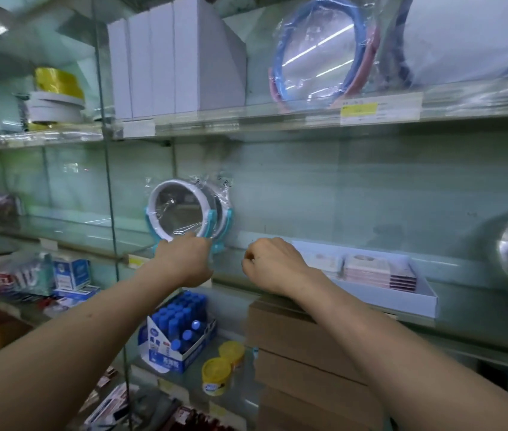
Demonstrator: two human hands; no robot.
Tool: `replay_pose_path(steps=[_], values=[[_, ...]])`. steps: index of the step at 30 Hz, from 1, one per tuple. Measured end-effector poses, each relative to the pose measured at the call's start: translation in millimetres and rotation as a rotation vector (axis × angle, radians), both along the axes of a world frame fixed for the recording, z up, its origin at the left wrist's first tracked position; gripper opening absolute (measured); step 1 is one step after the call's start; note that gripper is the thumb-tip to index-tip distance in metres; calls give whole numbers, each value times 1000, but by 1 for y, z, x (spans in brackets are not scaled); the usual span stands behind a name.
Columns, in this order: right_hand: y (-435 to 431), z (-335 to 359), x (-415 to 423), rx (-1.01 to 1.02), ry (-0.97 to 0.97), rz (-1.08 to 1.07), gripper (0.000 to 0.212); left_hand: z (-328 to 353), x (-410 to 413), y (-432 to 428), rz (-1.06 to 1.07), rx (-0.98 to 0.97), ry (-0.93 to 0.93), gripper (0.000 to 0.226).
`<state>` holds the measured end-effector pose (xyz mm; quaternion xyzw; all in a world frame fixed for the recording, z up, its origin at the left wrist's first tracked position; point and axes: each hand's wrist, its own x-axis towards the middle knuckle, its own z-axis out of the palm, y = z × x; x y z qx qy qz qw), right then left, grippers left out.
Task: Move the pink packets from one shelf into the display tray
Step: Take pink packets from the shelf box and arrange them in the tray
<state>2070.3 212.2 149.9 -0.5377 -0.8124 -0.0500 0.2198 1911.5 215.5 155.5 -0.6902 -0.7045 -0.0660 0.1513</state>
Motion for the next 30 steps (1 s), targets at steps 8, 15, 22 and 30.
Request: replay_pose_path(steps=[8, 15, 22, 30], values=[[9, 8, -108, 43, -37, 48, 31, 9, -93, -2, 77, -1, 0, 61], [16, 16, -211, 37, -45, 77, 35, 15, -190, 5, 119, 1, 4, 69], [32, 13, -298, 30, -80, 60, 29, 15, -277, 16, 158, -4, 21, 68], [56, 9, -387, -23, -116, 74, 35, 10, -350, 42, 182, 10, -9, 69]])
